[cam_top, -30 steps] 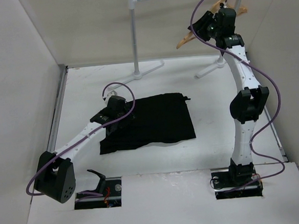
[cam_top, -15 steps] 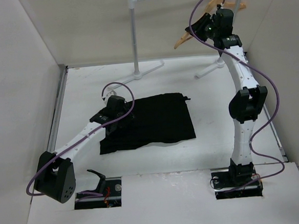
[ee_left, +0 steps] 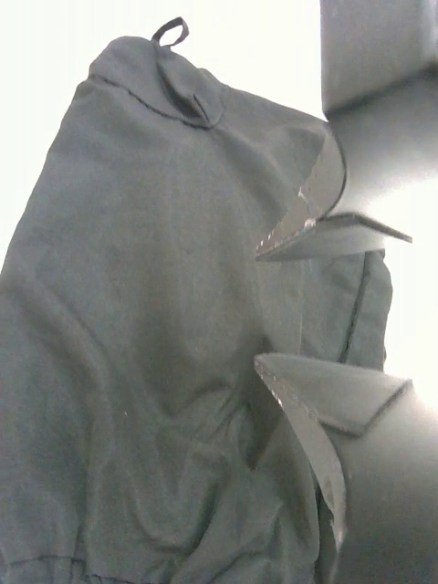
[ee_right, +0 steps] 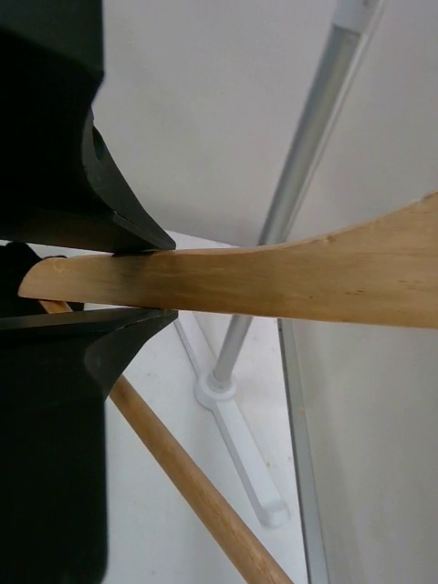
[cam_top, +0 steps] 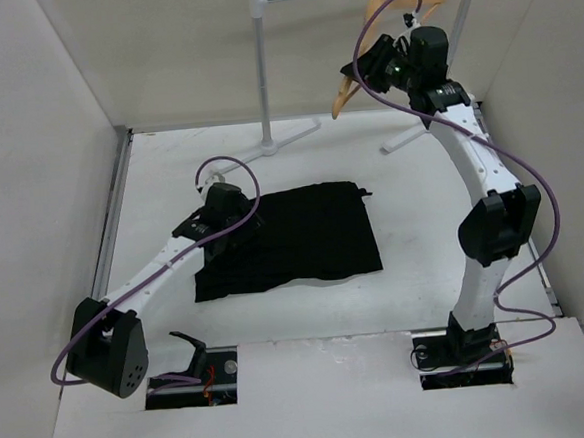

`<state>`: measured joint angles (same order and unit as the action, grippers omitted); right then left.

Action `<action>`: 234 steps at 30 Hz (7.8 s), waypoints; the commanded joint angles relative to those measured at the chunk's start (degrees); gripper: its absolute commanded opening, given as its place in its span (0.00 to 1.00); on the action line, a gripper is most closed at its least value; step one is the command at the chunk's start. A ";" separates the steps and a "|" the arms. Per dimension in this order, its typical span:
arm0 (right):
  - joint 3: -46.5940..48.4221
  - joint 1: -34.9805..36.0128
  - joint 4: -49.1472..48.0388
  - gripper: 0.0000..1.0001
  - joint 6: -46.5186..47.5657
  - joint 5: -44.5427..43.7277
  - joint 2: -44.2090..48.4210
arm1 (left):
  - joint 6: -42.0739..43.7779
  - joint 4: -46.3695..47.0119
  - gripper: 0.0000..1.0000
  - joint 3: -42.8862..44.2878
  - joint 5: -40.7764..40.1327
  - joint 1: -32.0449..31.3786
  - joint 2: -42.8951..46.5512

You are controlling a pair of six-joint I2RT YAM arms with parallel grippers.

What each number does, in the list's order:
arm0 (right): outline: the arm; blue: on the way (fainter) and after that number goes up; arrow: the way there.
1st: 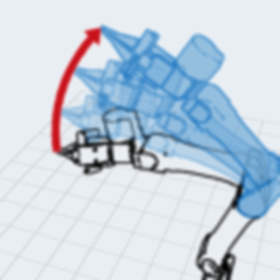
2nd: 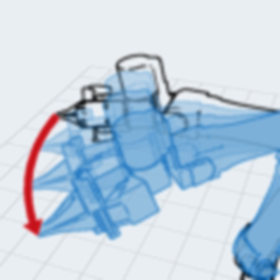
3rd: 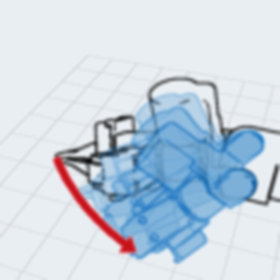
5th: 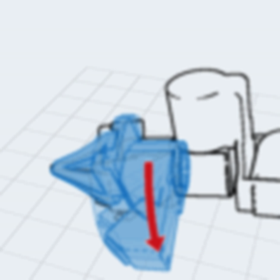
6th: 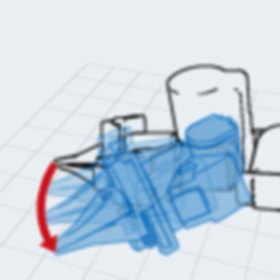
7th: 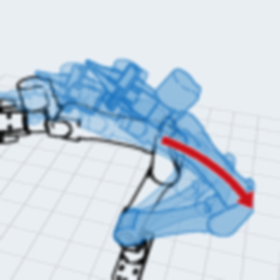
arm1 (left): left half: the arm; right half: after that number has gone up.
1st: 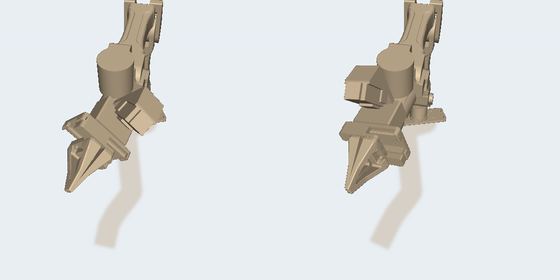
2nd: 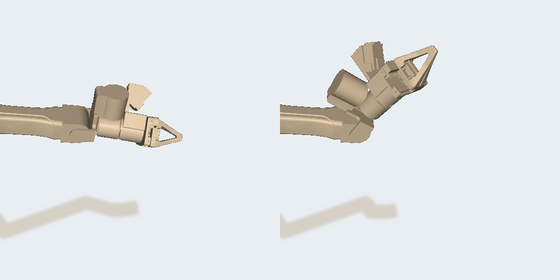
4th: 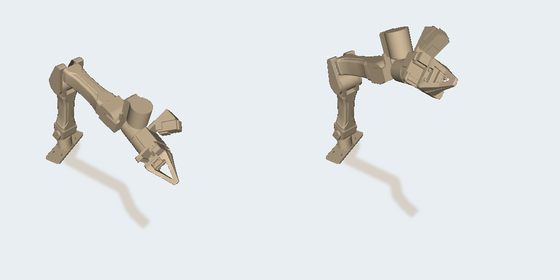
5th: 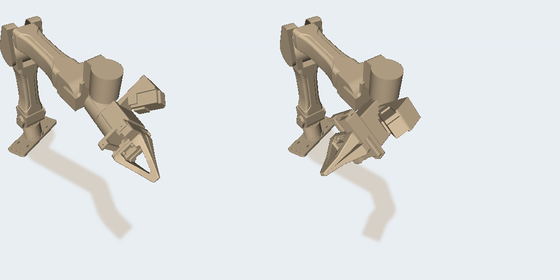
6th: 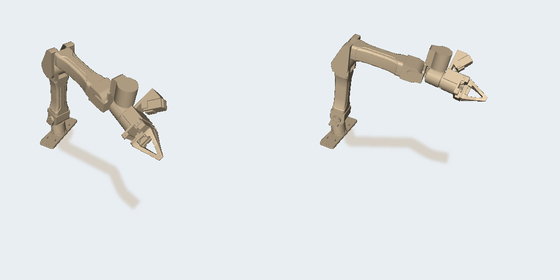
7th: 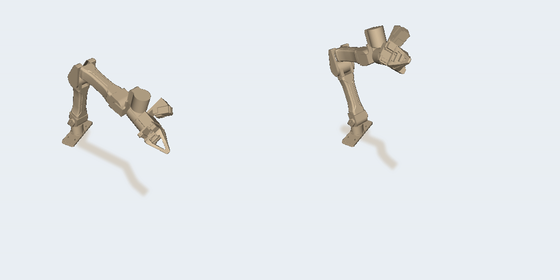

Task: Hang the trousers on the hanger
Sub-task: Pick up the hanger from the clothesline, then place the trousers on the hanger, then place the hanger at the clothesline.

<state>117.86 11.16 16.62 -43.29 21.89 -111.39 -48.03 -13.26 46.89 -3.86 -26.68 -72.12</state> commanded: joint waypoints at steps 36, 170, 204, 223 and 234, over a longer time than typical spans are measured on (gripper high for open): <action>-61.77 3.64 -16.38 0.13 1.62 4.75 43.70 | 6.37 -4.41 0.61 43.97 3.24 -13.43 -14.88; -80.07 -7.95 -19.26 0.07 -2.42 -6.51 29.31 | -2.60 18.27 0.02 -6.03 -20.85 -16.35 -6.37; -74.46 -2.95 -6.54 0.63 2.23 -10.02 45.27 | 15.95 4.74 0.00 27.96 -28.05 -24.61 -6.37; -48.26 29.04 -3.34 0.72 5.67 -11.25 49.88 | 22.45 -11.88 0.00 61.29 -19.00 -25.84 -13.84; -50.80 37.30 -7.48 0.61 2.60 -12.92 42.14 | 22.37 -12.58 0.00 62.18 -18.73 -25.13 -14.72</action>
<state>67.77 46.59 13.80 -39.24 10.76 -69.73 -25.71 -31.70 105.25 -22.41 -51.86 -89.08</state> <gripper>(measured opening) 0.626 0.141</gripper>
